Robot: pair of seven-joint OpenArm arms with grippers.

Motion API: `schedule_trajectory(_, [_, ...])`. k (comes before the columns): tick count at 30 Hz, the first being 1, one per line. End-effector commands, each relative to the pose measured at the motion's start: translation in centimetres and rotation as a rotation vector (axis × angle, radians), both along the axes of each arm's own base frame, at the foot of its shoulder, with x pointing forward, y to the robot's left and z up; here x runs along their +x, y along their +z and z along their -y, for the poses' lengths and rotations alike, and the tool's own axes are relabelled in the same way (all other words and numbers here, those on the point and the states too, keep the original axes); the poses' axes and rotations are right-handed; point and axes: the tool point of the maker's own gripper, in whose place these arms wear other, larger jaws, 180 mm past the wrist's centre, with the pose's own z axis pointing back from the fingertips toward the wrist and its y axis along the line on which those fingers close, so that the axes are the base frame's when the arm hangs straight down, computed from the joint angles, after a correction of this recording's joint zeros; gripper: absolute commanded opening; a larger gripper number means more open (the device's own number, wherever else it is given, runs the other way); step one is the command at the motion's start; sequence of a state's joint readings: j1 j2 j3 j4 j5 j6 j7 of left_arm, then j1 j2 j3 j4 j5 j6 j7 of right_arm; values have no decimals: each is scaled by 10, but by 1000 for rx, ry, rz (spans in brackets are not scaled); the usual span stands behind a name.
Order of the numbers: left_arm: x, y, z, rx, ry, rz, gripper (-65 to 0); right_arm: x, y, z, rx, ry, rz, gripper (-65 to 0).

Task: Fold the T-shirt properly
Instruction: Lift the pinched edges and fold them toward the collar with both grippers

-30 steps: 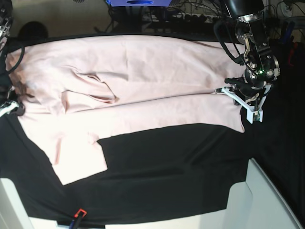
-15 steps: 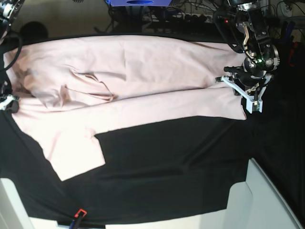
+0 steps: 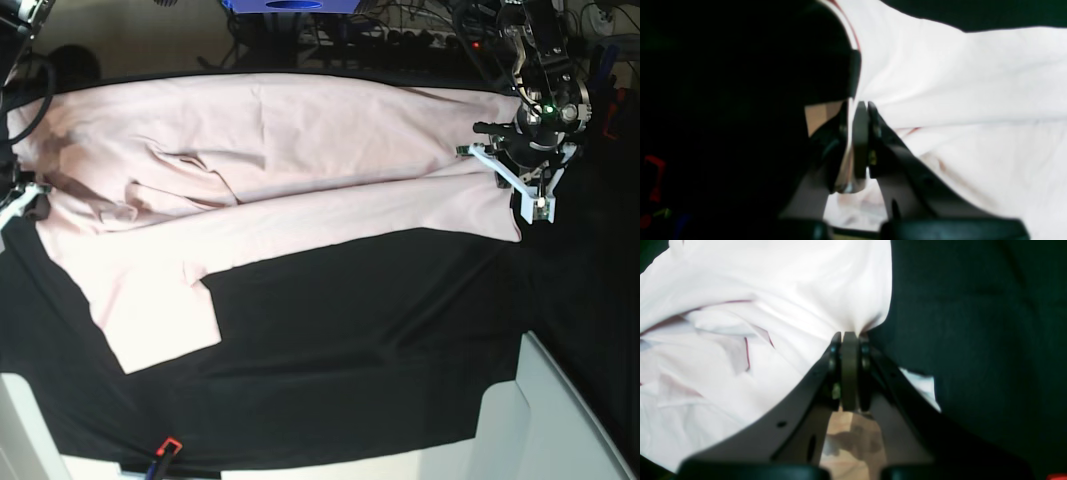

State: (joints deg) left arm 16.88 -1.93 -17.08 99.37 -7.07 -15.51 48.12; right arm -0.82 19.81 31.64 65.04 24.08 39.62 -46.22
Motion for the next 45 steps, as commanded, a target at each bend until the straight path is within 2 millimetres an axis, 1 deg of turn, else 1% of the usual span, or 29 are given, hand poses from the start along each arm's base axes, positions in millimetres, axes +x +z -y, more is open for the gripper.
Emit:
schedule_trajectory(1, [4, 7, -5, 24, -4, 23, -650, 8, 13, 10, -20, 0, 40, -649])
schedule_trajectory(6, [-2, 1, -5, 21, -2, 2, -650, -3, 5, 9, -16, 11, -29, -646])
schedule_trajectory(7, [-4, 0, -5, 21, -2, -1, -650, -5, 4, 9, -15, 13, -44, -641])
schedule_trajectory(8, [-7, -1, -5, 21, -2, -9, -650, -7, 2, 8, -15, 16, -58, -621])
schedule_trajectory(9, [-9, -2, -6, 21, 0, -13, -650, -9, 1, 8, -15, 18, -69, -586])
schedule_trajectory(10, [-11, -3, -7, 22, 3, -18, -650, -10, 1, 8, -12, 18, -75, -525])
schedule_trajectory(11, [-12, -3, -9, 25, 8, -17, -628, -12, 1, 10, -11, 10, -81, -453])
schedule_trajectory(12, [-12, -3, -10, 26, 9, -19, -583, -14, 1, 11, 0, -14, -79, -376])
schedule_trajectory(13, [-14, -4, -10, 26, 9, -23, -529, -17, 0, 12, 16, -43, -77, -315])
schedule_trajectory(15, [-20, -6, -10, 27, 10, -35, -427, -23, 5, 24, 19, -101, -72, -207])
schedule_trajectory(16, [-20, -5, -12, 34, 7, -34, -390, -25, 11, 31, 9, -121, -65, -174])
schedule_trajectory(17, [-20, -4, -15, 41, 5, -36, -371, -27, 15, 35, -4, -128, -62, -168])
schedule_trajectory(18, [-21, -4, -16, 43, 4, -38, -366, -29, 20, 38, -23, -129, -57, -176])
schedule_trajectory(20, [-24, -3, -18, 49, 6, -40, -361, -23, 34, 42, -58, -121, -22, -194])
schedule_trajectory(22, [-24, 2, -31, 61, 38, -28, -361, -17, 44, 45, -86, -110, 5, -210])
schedule_trajectory(24, [-25, 8, -44, 74, 74, -12, -361, -2, 54, 46, -94, -105, 38, -219])
schedule_trajectory(27, [-17, 22, -52, 97, 89, 27, -361, 18, 62, 46, -75, -111, 73, -248])
schedule_trajectory(28, [-17, 25, -57, 107, 99, 34, -361, 24, 63, 49, -75, -117, 74, -257])
schedule_trajectory(29, [-17, 28, -60, 110, 110, 42, -361, 32, 62, 49, -66, -121, 71, -258])
schedule_trajectory(31, [-18, 32, -69, 118, 138, 51, -361, 50, 56, 42, -54, -98, 52, -261])
schedule_trajectory(32, [-19, 33, -72, 121, 146, 53, -361, 62, 54, 36, -52, -76, 55, -261])
schedule_trajectory(34, [-21, 34, -76, 125, 158, 54, -361, 75, 48, 29, -48, -45, 52, -261])
schedule_trajectory(35, [-22, 35, -78, 127, 163, 55, -361, 85, 45, 22, -37, -28, 57, -261])
schedule_trajectory(37, [-23, 35, -79, 129, 164, 53, -361, 98, 37, 11, -11, -8, 53, -261])
schedule_trajectory(39, [-24, 36, -83, 143, 157, 48, -361, 108, 25, 2, 22, -5, 35, -261])
schedule_trajectory(42, [-25, 37, -85, 149, 154, 46, -364, 117, 7, -11, 80, -16, 14, -261])
schedule_trajectory(43, [-24, 39, -87, 156, 151, 46, -364, 123, 5, -16, 95, -17, 22, -261])
schedule_trajectory(44, [-24, 39, -88, 157, 151, 47, -366, 126, 4, -17, 94, -16, 25, -261])
schedule_trajectory(45, [-24, 39, -88, 157, 151, 47, -366, 126, 2, -12, 87, -20, 22, -260])
